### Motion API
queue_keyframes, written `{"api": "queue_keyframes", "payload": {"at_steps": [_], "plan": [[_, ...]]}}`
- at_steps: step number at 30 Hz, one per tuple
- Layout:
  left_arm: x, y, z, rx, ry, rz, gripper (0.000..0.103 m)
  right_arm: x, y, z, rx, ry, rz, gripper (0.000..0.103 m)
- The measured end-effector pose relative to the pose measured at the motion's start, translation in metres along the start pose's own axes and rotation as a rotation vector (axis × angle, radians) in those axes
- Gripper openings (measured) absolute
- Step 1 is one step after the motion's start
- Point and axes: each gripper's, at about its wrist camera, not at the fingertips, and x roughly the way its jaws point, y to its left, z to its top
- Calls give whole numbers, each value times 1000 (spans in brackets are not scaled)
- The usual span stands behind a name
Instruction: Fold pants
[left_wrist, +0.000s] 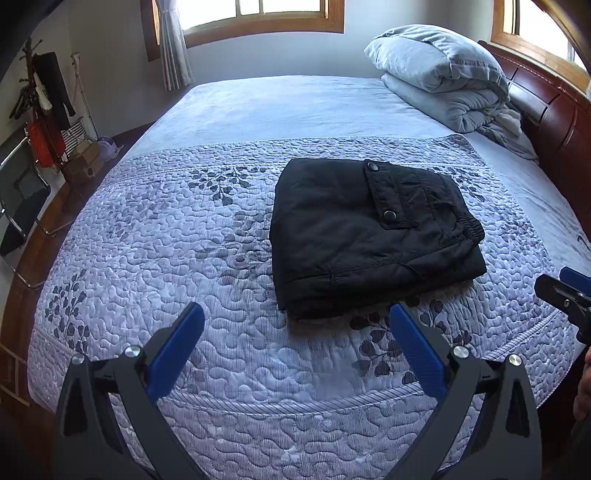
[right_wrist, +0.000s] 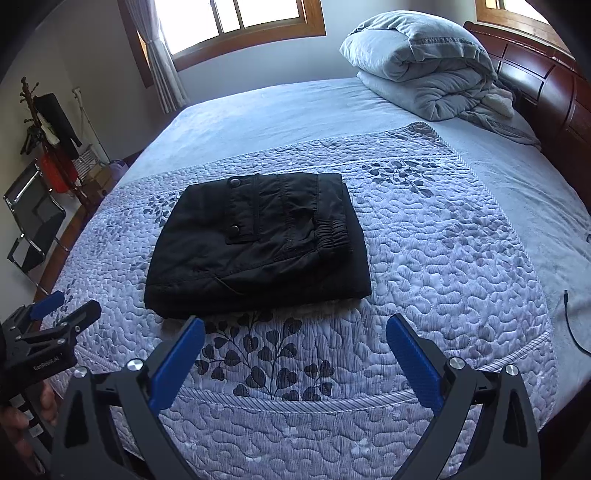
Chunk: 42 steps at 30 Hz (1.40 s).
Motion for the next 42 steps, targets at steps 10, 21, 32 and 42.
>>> {"api": "queue_keyframes", "payload": {"at_steps": [10,21,32,42], "plan": [[3,-1,2,4,3,0,100,2,-1,2,1,-2,-11,99],[7,0,3,1,11,4,100,3,-1,2,-9,-3,-29,99],[5,-2,3,15,-6,9,100,6,0,0,-21,8,-40,99],[9,0,5,-5,22,-2,100,8,-2,-1,-21,14,-40,99]]}}
